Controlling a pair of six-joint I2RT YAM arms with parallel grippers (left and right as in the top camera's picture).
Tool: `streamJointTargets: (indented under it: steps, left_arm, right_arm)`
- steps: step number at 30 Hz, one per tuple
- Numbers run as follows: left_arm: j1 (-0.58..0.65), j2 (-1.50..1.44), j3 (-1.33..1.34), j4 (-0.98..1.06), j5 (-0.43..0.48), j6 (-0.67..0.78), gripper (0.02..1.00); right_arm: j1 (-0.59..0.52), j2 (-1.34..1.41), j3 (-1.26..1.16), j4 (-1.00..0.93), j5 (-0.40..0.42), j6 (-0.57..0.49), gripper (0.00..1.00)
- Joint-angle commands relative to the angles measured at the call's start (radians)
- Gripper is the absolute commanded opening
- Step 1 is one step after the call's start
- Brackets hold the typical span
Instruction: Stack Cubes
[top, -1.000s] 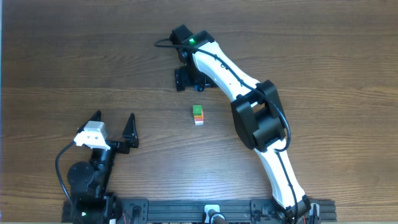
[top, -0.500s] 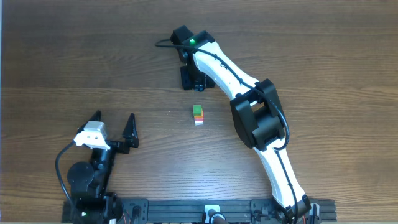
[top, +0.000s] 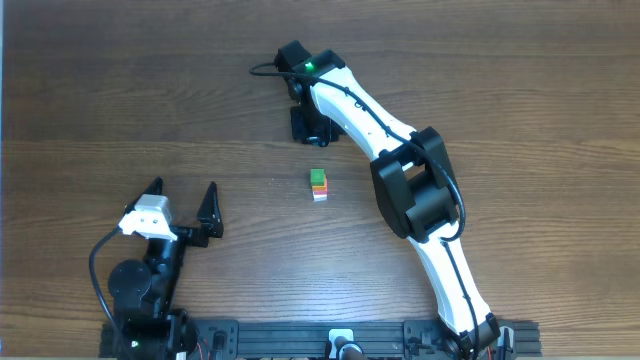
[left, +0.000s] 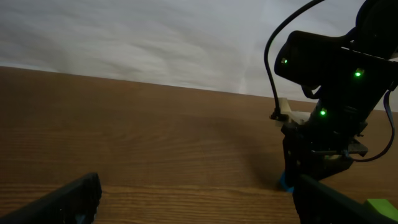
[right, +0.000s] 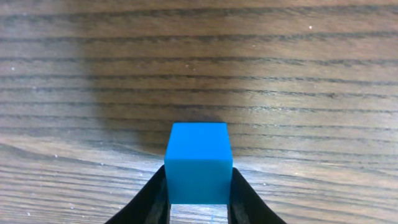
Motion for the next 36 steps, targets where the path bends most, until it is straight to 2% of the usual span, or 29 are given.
streamJointTargets:
  steps: [1,12,18,22,29,36]
  left_arm:
    - [-0.004,-0.005,-0.008,0.003,0.005,0.014,1.000]
    - [-0.004,-0.005,-0.008,0.003,0.005,0.014,1.000]
    - [-0.004,-0.005,-0.008,0.003,0.005,0.014,1.000]
    - [-0.004,-0.005,-0.008,0.003,0.005,0.014,0.998]
    - [-0.004,-0.005,-0.008,0.003,0.005,0.014,1.000]
    - [-0.004,-0.005,-0.008,0.003,0.005,0.014,1.000]
  right_arm:
    - [-0.006,0.009,0.018,0.005,-0.005,0.004,0.165]
    - [-0.006,0.004,0.021,-0.003,-0.009,0.005,0.080]
    - [-0.006,-0.047,0.022,-0.016,-0.007,0.005,0.066]
    - [-0.005,-0.100,0.022,-0.039,0.000,0.005,0.012]
    - [0.008,-0.215,0.022,-0.106,0.041,0.021,0.012]
    - [0.027,-0.328,0.022,-0.174,0.041,0.021,0.012]
